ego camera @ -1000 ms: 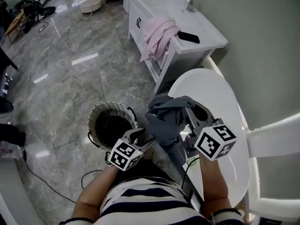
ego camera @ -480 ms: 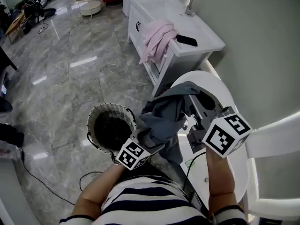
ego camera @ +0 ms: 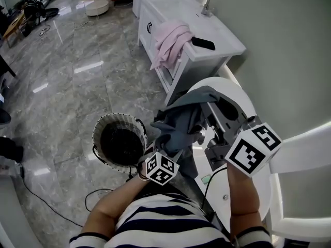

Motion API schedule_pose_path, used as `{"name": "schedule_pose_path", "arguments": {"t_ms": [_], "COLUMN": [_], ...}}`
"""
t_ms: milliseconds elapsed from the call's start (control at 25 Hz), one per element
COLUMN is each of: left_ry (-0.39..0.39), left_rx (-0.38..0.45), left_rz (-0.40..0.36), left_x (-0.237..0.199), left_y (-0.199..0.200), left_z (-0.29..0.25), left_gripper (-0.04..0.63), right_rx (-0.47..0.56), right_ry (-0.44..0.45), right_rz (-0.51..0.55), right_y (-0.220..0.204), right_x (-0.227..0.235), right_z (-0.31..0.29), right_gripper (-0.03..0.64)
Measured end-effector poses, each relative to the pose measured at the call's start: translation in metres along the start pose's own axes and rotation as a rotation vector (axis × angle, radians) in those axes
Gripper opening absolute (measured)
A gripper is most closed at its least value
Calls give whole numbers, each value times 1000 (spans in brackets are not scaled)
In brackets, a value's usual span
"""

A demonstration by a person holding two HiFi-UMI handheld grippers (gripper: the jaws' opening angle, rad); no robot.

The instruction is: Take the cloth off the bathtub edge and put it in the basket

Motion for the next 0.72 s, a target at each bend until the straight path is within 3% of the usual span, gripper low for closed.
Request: {"name": "schedule_pose_path", "arguments": {"t_ms": [120, 160, 280, 440, 560, 720], "left_ry": [22, 13, -15, -13, 10, 38], "left_rx": [-8, -8, -1, 80, 144, 212], "left_rz": [51, 83, 229, 441, 506, 525], "left_x": [-13, -18, -38, -68, -87, -102], "left_y": [5, 6, 7, 15, 28, 46], "left_z": [2, 3, 8, 27, 45, 67], "left_gripper": [74, 47, 35, 31, 31, 31], "right_rx": [11, 16, 29, 55, 84, 128], "right_ry": [-4, -6, -7, 13, 51, 105], "right_rz": [9, 10, 14, 28, 45, 77], "right_y": [4, 6, 8, 13, 21, 34], "right_x": [2, 4, 10, 10, 8, 2], "right_z": [3, 4, 6, 7, 3, -1], "right_gripper": [35, 35, 35, 35, 35, 35]}}
Point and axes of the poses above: the fingertips, and each gripper's own axes: z backward along the fingers, x to its right, y out of its top, the point moved 10 cm from there along z, backward along the fingers, and after that the axes turned 8 degrees about y, right-handed, at the moved point
